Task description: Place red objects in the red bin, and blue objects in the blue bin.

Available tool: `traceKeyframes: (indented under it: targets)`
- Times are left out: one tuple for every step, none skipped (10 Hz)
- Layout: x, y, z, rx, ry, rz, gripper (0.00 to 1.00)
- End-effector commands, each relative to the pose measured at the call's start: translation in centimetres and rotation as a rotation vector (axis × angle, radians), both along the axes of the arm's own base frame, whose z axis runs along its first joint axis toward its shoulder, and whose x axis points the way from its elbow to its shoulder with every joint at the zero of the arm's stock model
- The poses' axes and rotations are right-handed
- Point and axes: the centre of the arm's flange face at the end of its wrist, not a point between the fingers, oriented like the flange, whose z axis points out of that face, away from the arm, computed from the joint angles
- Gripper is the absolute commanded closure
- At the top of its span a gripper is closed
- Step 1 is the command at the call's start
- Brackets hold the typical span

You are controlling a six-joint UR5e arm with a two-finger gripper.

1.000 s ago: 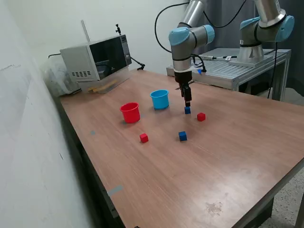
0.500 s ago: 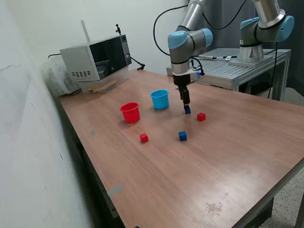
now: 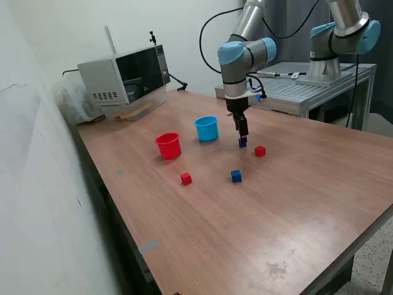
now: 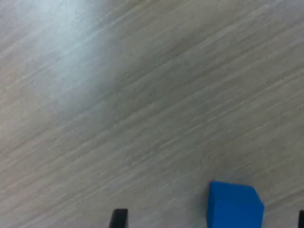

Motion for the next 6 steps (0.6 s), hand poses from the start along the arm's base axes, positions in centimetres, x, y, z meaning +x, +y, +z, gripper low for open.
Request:
traceKeyframes:
  targets:
    - [0.18, -0.18, -0.09, 0.0, 0.001, 0.003, 0.0]
    - [0.06, -0.26, 0.03, 0.001, 0.022, 0.004, 1.0]
    - [0.16, -0.27, -0.06, 0.001, 0.026, 0.004, 1.0]
    - [0.15, -0.18, -0.06, 0.001, 0.026, 0.003, 1.0]
    - [0.14, -0.1, -0.06, 0.0, 0.026, 0.001, 1.0]
    - [0.19, -0.1, -0.11, 0.0, 0.024, 0.003, 1.0]
